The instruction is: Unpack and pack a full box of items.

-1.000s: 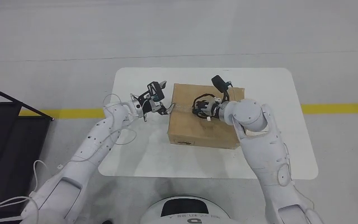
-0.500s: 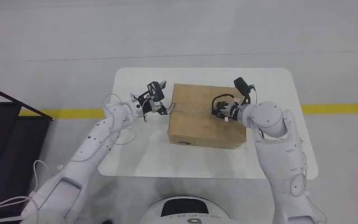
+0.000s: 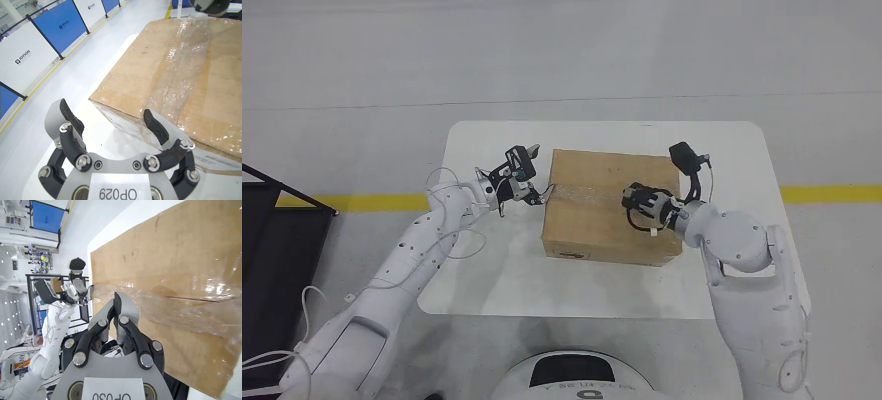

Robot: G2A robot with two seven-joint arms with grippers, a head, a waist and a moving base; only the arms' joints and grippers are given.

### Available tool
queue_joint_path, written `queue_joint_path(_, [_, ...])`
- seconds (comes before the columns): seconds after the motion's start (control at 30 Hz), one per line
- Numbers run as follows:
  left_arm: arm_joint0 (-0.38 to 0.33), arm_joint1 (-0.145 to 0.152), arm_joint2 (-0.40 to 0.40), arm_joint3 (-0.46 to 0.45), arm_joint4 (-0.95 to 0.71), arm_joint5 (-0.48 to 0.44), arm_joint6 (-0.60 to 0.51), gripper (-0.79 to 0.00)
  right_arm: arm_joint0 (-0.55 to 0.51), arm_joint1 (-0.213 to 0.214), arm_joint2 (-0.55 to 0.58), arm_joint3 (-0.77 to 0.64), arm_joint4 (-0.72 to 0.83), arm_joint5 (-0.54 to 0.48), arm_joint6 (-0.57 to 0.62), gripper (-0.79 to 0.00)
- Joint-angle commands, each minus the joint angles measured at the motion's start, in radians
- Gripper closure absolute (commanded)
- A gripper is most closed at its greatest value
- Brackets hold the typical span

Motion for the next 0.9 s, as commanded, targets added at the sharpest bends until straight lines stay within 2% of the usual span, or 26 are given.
queue_joint_path(0.0, [0.0, 0.0, 0.0, 0.0, 0.0, 0.0, 0.0, -0.785, 0.03, 0.001, -0.046, 0.035, -0.033, 0.021, 0.018, 0.0])
queue_joint_path(0.13, [0.0, 0.0, 0.0, 0.0, 0.0, 0.0, 0.0, -0.785, 0.071, 0.004, -0.082, 0.078, -0.052, 0.048, 0.069, 0.0])
queue_joint_path(0.3, [0.0, 0.0, 0.0, 0.0, 0.0, 0.0, 0.0, -0.785, 0.06, 0.016, -0.057, 0.076, -0.075, 0.065, 0.128, 0.0])
queue_joint_path(0.87, [0.0, 0.0, 0.0, 0.0, 0.0, 0.0, 0.0, -0.785, -0.012, 0.044, 0.07, 0.048, -0.141, 0.215, 0.079, 0.0])
